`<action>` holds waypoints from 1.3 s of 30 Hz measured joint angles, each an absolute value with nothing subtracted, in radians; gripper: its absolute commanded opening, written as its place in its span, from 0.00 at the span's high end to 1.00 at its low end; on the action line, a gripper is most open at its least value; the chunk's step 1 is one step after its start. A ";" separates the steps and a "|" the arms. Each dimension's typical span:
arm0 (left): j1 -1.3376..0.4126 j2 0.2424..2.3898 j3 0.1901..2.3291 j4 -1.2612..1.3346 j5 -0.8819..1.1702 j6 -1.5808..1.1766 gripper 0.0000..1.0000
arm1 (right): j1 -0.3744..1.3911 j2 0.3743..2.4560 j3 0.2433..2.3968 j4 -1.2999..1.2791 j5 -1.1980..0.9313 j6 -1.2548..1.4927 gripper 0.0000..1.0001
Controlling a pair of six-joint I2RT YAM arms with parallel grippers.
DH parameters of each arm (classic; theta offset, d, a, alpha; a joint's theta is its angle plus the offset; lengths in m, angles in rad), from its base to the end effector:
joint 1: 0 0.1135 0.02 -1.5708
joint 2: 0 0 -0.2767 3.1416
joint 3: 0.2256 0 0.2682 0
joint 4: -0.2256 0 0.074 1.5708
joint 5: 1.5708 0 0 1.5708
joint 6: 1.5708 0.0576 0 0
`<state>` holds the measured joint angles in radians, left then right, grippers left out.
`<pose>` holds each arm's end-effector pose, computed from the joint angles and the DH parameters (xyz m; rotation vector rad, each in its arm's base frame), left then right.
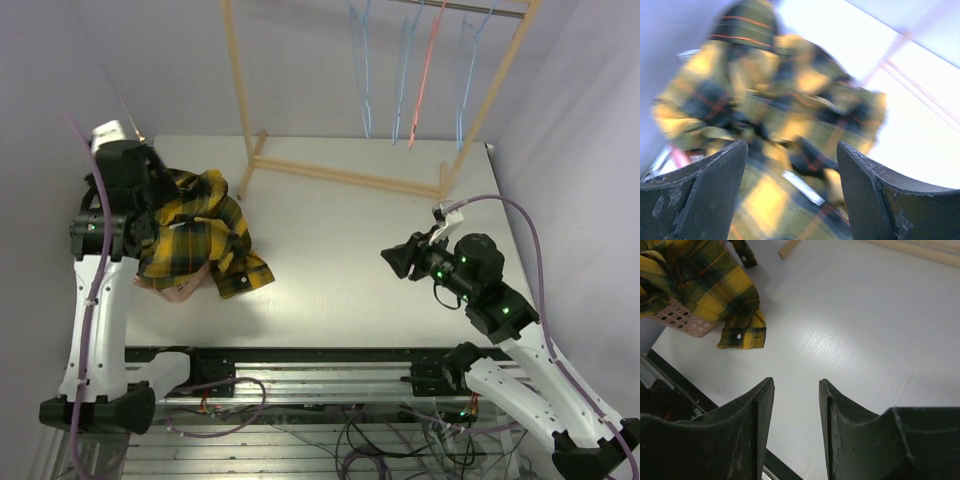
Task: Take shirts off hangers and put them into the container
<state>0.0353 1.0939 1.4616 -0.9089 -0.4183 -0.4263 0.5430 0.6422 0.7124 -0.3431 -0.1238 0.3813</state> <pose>0.2229 0.0313 0.4440 -0.7093 1.9415 0.2018 0.1515 0.0998 0.3221 -0.2435 1.8947 0.7512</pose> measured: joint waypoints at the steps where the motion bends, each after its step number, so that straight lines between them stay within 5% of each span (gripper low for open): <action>1: -0.015 1.086 1.467 -0.908 -0.391 -0.421 0.18 | 0.543 0.642 0.716 -0.344 -0.123 0.381 0.58; 11: -0.813 1.312 1.407 -0.910 -0.448 -0.436 0.06 | 0.543 0.664 0.737 -0.356 -0.104 0.374 0.58; 27: -0.787 1.639 1.107 -0.769 -0.573 -0.542 0.01 | 0.543 0.637 0.737 -0.380 -0.100 0.389 0.57; 39: -0.669 1.672 1.002 -0.648 -0.566 -0.588 0.03 | 0.543 0.619 0.736 -0.387 -0.105 0.405 0.57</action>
